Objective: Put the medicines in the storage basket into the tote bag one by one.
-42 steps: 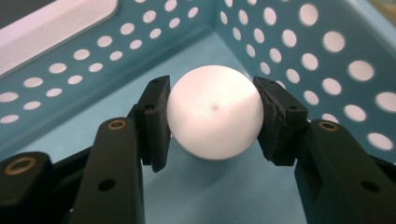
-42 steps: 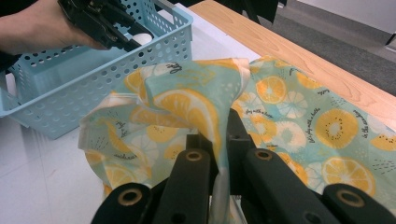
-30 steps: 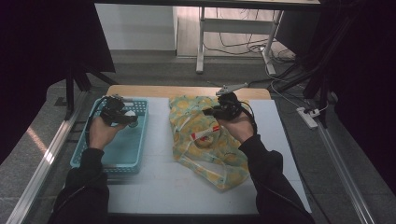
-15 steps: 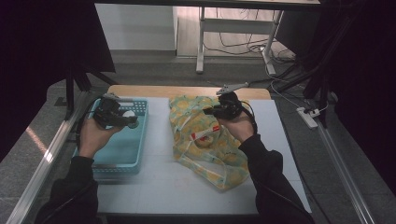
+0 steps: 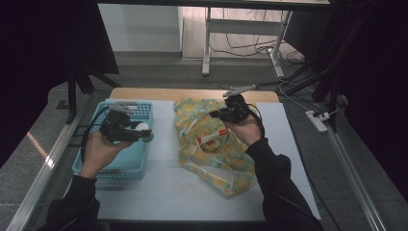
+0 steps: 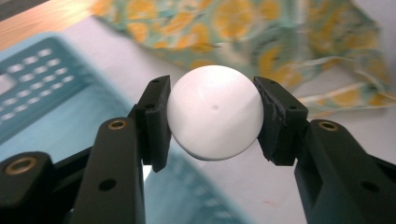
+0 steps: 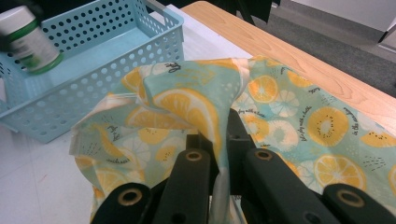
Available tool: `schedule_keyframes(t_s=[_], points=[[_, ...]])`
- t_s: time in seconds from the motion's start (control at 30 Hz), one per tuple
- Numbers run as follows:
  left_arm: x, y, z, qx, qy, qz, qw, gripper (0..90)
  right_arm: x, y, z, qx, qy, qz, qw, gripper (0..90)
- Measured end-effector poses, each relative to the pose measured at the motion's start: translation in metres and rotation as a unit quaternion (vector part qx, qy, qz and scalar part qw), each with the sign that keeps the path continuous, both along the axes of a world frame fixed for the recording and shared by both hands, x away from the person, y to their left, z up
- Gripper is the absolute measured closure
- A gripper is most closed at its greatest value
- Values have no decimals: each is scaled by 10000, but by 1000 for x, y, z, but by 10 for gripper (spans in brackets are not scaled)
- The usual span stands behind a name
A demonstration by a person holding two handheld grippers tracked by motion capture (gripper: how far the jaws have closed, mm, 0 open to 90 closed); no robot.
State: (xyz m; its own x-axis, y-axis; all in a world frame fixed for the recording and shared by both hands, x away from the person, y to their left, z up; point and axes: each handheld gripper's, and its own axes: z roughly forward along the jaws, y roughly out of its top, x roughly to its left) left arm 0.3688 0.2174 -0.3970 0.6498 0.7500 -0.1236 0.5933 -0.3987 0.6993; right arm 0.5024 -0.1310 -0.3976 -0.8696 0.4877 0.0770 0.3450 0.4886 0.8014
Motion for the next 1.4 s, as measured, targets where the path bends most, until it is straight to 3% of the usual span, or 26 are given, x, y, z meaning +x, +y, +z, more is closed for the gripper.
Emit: schedule_keyframes(t_s=[0.4,0.83,0.97,1.07,1.4], points=[[6,-65,4,33,-42,-786,9969,510,2,-1,-1,-37,17,-52,10000,894],[19,-124,6,124,-73,-1404,9900,510,4,-2,-2,-29,31,-77,10000,893],[31,-141,-2,145,-33,-1469,9890,510,3,-2,-2,-21,39,-82,10000,894],[41,-152,-7,330,-70,-1439,9890,510,4,-2,-2,-16,32,-82,10000,894],[74,-163,-23,420,-129,-1137,9925,510,6,-2,-5,3,68,-128,9999,894]])
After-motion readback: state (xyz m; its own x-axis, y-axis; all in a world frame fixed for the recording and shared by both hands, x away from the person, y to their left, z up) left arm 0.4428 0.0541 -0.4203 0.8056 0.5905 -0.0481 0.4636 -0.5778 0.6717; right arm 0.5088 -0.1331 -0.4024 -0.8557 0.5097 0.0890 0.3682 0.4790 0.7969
